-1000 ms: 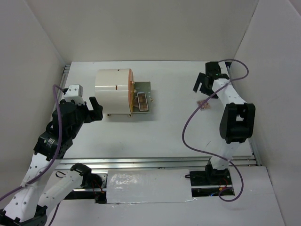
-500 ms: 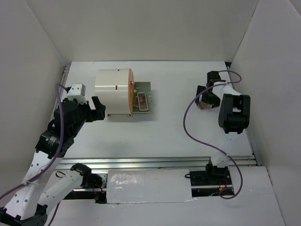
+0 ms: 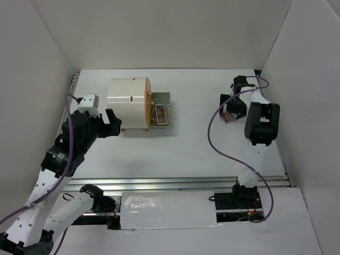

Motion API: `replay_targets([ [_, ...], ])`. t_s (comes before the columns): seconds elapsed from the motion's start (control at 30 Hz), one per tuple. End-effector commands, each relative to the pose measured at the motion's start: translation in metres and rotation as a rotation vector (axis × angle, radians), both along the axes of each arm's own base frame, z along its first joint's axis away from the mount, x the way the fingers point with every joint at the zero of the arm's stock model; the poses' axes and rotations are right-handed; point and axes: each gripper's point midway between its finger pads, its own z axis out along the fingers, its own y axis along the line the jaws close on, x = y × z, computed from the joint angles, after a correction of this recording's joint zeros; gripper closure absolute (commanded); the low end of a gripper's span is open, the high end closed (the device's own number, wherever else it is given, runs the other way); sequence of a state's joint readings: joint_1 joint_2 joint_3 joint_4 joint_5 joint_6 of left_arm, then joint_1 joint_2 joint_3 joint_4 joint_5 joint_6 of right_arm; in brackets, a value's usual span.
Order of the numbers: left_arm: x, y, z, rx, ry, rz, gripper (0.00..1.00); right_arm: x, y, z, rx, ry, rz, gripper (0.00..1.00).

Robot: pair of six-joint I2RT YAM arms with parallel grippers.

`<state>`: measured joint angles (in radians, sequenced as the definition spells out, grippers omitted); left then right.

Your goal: Organize the makeup

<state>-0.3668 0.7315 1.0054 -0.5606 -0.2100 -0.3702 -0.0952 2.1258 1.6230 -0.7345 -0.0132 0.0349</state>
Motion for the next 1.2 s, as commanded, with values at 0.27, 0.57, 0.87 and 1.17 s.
replay_targets([
  [0.27,0.005,-0.003,0.008,-0.009,-0.032,-0.014,0.01,-0.013,0.001,-0.003,-0.114,0.154,0.01,0.02],
  [0.57,0.005,-0.004,0.008,-0.008,-0.034,-0.018,0.01,-0.016,0.014,-0.003,-0.05,0.155,0.049,0.35],
  [0.87,0.005,-0.004,0.008,-0.008,-0.033,-0.014,0.01,-0.012,0.023,0.015,-0.005,0.092,0.02,0.51],
  [1.17,0.006,0.003,0.009,-0.014,-0.04,0.013,0.01,0.003,0.198,0.141,0.289,-0.402,0.169,0.55],
])
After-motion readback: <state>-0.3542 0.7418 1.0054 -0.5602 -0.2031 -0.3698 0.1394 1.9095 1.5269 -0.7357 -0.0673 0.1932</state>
